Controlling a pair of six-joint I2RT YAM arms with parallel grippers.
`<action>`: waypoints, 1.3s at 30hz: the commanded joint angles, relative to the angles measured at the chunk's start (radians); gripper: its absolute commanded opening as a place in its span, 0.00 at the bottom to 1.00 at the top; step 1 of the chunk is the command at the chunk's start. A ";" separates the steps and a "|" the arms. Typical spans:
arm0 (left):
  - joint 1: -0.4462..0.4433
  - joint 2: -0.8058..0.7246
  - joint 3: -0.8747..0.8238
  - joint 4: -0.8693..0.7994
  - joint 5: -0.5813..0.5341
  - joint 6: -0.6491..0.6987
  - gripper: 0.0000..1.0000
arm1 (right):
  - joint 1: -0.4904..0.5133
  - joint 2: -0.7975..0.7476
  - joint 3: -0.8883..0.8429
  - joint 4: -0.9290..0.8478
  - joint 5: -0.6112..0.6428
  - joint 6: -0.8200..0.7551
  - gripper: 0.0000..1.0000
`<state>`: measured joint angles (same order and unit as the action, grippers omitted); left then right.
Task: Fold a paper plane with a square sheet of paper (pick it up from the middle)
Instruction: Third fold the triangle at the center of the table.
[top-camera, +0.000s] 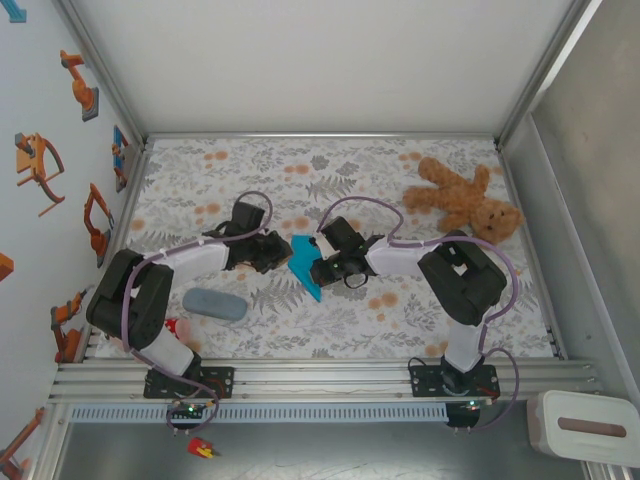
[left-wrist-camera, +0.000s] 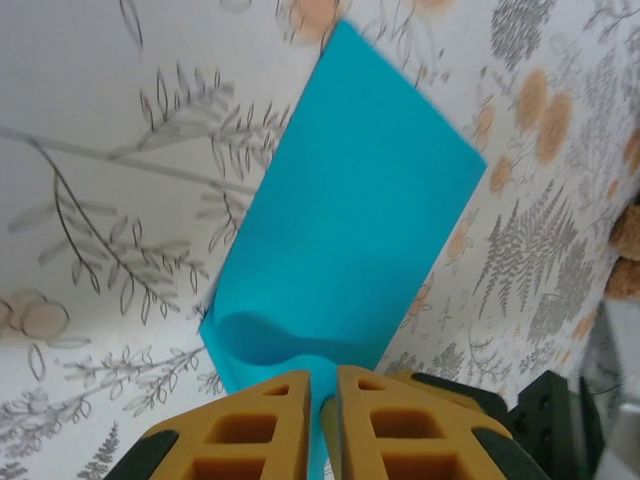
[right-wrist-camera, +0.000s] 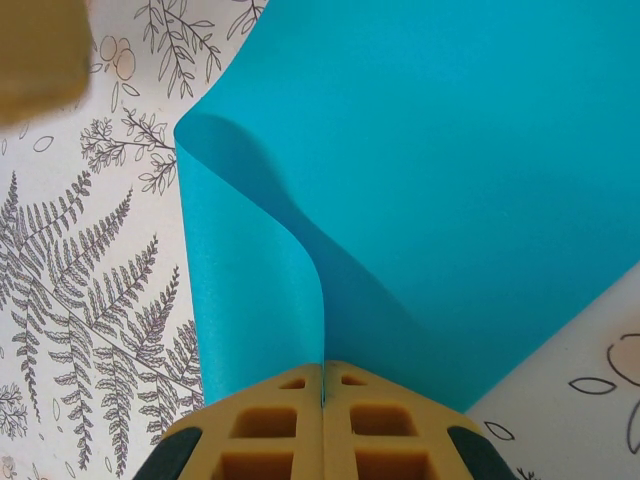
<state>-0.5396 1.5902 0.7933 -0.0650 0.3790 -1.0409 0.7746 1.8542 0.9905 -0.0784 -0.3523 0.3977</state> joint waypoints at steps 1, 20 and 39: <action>-0.043 -0.031 -0.028 0.061 -0.025 -0.074 0.12 | -0.005 0.032 0.010 -0.034 0.010 0.014 0.00; -0.098 0.071 -0.057 0.128 0.010 -0.105 0.07 | -0.006 0.032 0.010 -0.044 0.022 0.018 0.00; -0.098 0.114 -0.055 0.123 0.009 -0.090 0.06 | -0.006 0.036 0.019 -0.058 0.027 0.020 0.00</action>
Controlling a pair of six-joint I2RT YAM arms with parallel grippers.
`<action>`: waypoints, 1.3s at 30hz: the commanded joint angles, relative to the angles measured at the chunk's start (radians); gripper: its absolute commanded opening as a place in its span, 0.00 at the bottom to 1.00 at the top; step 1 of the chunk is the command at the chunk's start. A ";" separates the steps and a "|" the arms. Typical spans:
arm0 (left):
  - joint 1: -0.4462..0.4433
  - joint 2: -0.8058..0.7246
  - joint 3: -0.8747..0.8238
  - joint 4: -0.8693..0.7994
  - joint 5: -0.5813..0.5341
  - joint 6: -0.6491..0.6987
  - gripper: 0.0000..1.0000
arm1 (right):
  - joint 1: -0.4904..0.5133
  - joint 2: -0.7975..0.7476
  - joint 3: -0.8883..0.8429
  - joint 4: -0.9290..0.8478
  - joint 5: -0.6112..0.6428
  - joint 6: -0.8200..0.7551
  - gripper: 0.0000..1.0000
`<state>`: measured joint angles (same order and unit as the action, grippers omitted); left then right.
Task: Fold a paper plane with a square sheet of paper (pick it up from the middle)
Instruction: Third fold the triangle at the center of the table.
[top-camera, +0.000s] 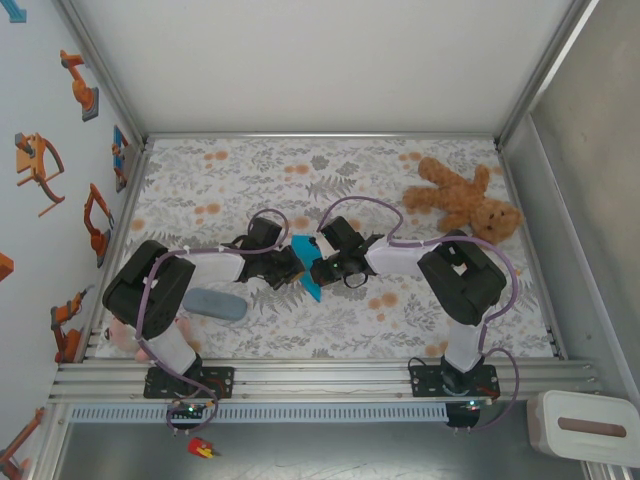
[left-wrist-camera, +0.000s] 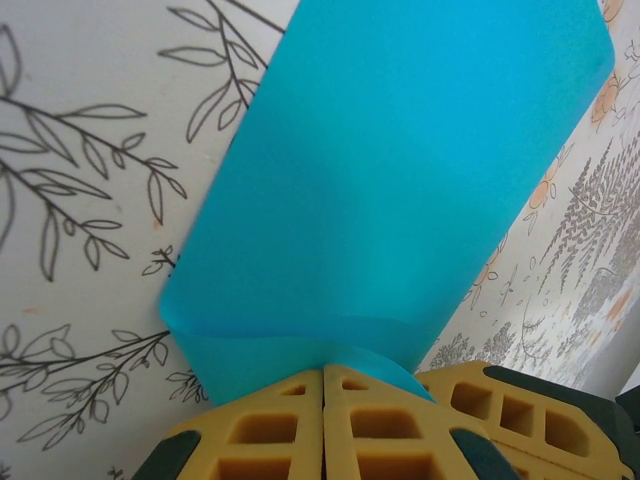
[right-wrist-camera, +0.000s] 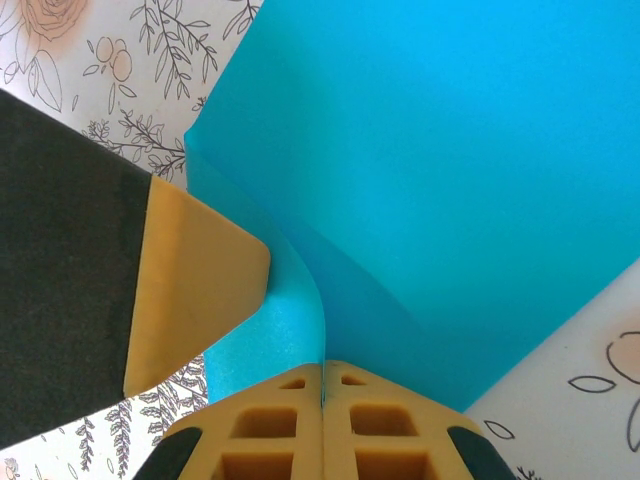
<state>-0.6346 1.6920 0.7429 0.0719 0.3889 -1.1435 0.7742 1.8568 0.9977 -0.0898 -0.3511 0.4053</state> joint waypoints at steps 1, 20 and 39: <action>-0.002 0.014 -0.003 -0.015 0.001 0.014 0.06 | -0.006 0.033 0.012 -0.047 0.027 0.013 0.00; 0.116 0.090 0.195 -0.149 0.025 0.175 0.11 | -0.007 0.019 0.016 -0.039 0.020 0.023 0.00; 0.122 0.277 0.343 -0.321 0.029 0.264 0.07 | -0.009 -0.036 0.012 -0.031 0.034 0.032 0.00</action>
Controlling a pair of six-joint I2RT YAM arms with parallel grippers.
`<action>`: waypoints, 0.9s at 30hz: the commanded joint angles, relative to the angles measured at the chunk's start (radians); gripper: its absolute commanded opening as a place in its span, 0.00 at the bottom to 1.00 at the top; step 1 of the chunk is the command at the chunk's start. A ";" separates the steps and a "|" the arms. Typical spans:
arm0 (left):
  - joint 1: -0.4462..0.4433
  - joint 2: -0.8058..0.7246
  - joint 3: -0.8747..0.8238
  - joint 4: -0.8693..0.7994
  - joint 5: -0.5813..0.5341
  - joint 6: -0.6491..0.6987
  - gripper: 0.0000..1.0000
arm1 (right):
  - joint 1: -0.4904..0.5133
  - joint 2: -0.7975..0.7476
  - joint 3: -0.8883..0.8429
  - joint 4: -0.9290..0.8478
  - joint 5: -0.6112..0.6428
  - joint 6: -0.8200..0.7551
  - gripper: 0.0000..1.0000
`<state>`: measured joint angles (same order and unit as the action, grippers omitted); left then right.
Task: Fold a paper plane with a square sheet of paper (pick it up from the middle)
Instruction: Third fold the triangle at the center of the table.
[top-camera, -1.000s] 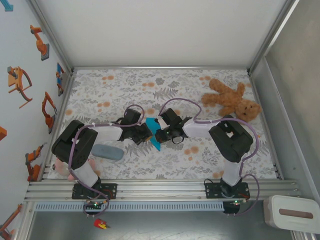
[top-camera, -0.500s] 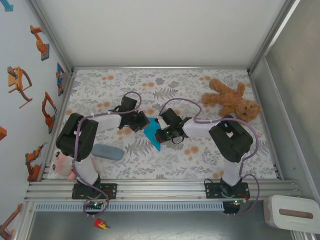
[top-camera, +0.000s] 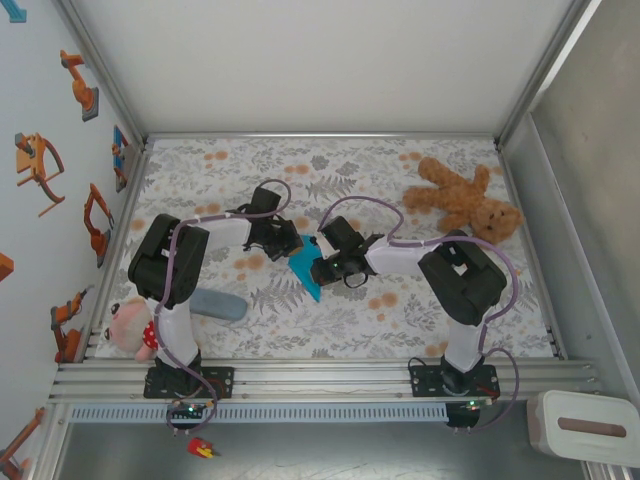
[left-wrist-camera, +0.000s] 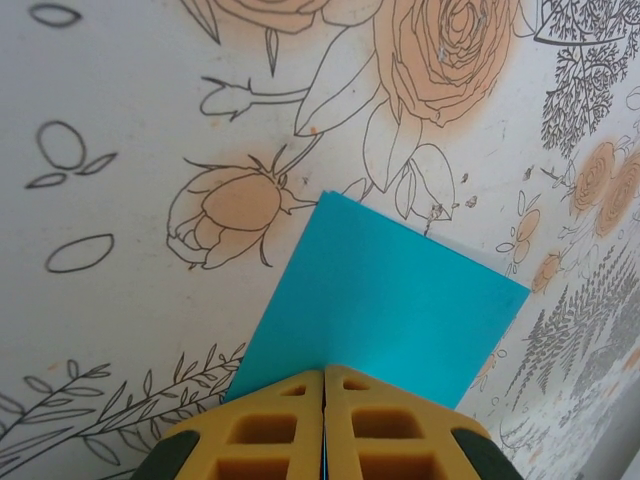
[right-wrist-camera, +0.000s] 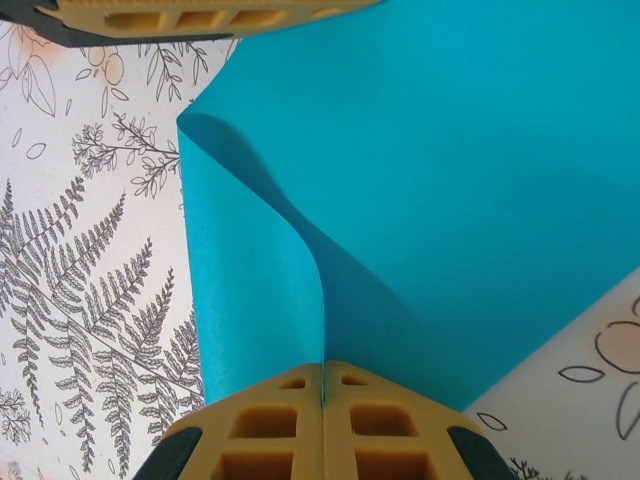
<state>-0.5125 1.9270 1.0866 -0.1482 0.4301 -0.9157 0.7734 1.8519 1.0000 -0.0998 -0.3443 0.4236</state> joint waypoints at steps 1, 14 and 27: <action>0.000 0.045 -0.001 -0.103 -0.014 0.038 0.07 | -0.008 -0.033 0.010 -0.021 0.028 0.015 0.00; -0.001 0.061 0.015 -0.126 -0.019 0.055 0.06 | -0.013 -0.021 0.000 -0.028 0.038 0.014 0.00; -0.002 -0.116 0.009 -0.105 -0.036 0.038 0.11 | -0.013 0.020 0.000 -0.047 0.024 0.013 0.00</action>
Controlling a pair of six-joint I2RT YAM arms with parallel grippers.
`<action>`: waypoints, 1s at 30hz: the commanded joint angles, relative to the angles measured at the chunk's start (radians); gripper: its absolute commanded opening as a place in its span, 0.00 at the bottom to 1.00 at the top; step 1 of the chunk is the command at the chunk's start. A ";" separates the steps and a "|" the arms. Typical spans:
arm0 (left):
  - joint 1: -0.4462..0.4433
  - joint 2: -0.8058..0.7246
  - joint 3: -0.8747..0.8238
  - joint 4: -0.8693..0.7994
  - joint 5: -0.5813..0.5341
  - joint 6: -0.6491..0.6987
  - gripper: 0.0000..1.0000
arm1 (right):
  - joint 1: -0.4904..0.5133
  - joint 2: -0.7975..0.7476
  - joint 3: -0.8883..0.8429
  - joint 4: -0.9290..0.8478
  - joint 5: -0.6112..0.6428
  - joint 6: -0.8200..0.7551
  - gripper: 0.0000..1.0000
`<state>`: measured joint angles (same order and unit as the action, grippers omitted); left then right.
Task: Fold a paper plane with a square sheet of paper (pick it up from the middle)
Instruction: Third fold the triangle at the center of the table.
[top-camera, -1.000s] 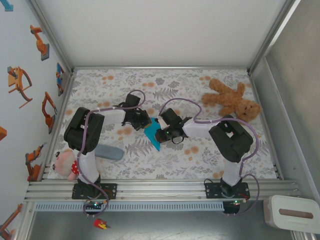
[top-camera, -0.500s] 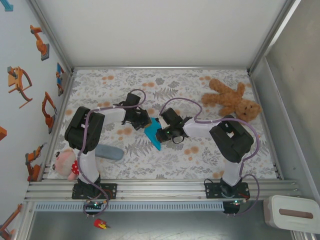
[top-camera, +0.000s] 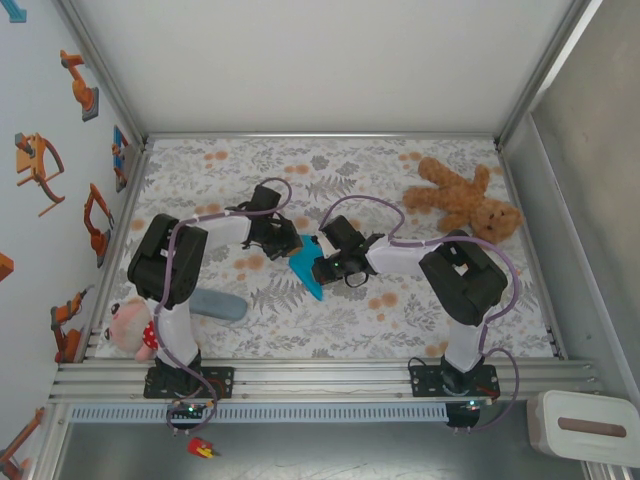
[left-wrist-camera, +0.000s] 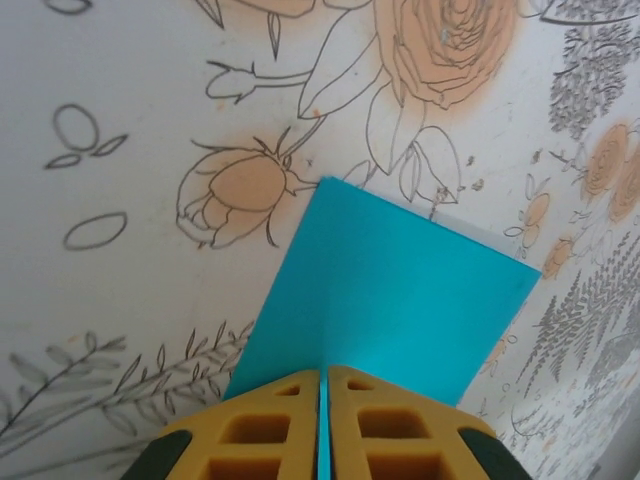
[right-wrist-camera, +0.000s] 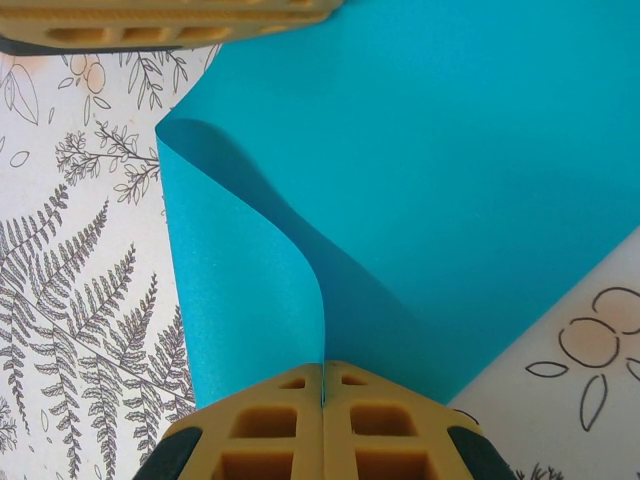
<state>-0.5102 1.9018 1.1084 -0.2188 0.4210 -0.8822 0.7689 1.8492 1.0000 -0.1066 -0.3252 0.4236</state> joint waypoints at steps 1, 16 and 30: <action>-0.004 -0.120 -0.028 -0.027 -0.035 -0.005 0.13 | -0.007 0.022 0.000 -0.041 0.005 0.013 0.00; -0.114 -0.221 -0.271 0.197 0.017 -0.223 0.08 | -0.010 0.027 0.007 -0.045 0.000 0.010 0.00; -0.127 -0.183 -0.291 0.172 0.024 -0.208 0.06 | -0.011 0.028 0.013 -0.058 0.003 0.009 0.00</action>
<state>-0.6308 1.7260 0.8307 -0.0170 0.4355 -1.1042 0.7670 1.8496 1.0016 -0.1127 -0.3283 0.4236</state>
